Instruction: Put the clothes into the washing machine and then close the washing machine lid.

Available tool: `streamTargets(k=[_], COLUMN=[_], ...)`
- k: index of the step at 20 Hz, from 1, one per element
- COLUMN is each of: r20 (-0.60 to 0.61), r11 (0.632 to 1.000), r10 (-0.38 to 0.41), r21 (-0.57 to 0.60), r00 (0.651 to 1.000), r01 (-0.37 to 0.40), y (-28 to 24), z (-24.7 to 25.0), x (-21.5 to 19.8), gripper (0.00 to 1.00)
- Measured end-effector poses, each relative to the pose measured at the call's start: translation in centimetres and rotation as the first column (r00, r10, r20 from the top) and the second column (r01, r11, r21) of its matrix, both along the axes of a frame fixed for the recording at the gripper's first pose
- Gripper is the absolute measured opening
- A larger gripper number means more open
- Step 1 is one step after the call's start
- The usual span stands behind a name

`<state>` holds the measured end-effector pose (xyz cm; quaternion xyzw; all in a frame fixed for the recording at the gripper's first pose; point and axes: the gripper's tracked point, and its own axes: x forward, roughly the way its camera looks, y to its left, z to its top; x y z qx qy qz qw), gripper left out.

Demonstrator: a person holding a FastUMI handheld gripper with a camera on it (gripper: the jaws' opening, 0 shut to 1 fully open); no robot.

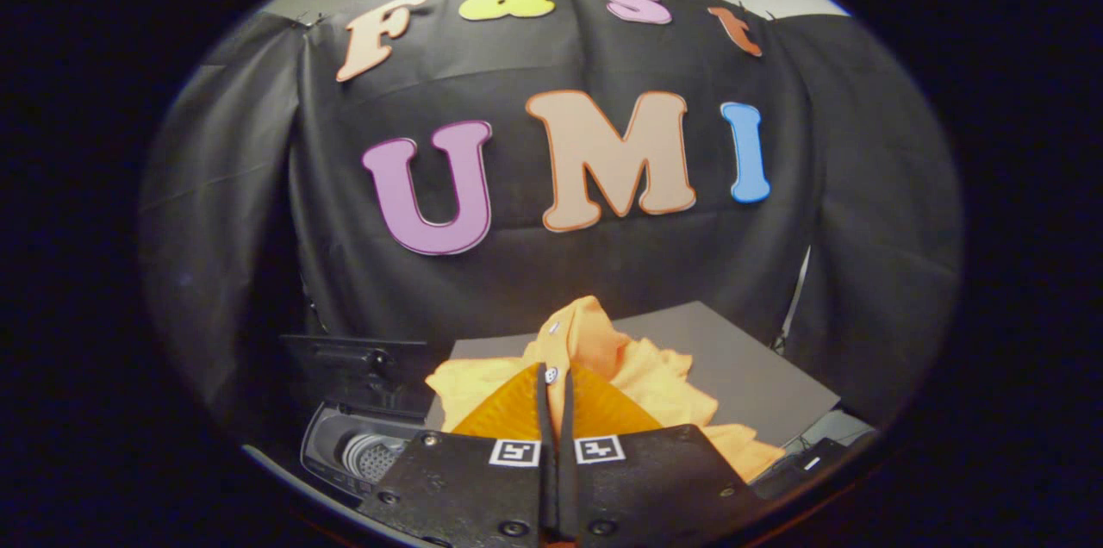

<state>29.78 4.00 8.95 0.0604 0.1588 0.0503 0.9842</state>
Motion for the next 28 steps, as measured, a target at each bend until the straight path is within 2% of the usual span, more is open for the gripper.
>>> streamTargets(k=[6,13,18,23,28], r20=[0.090,0.163,0.180,0.172,0.197], r11=[0.996,0.972,0.948,0.925,0.927], r10=[0.062,0.144,0.227,0.309,0.319], r21=[0.053,0.160,0.184,0.174,0.136], r00=[0.994,0.976,0.957,0.935,0.927], r01=[-0.066,-0.170,-0.259,-0.337,-0.348], y=[5.7,14.7,21.4,27.4,30.6], z=[6.0,9.2,8.5,5.4,1.2], x=[-0.6,-1.1,-1.4,-2.2,-2.5], gripper=[0.00,0.00,0.00,0.00,0.00])
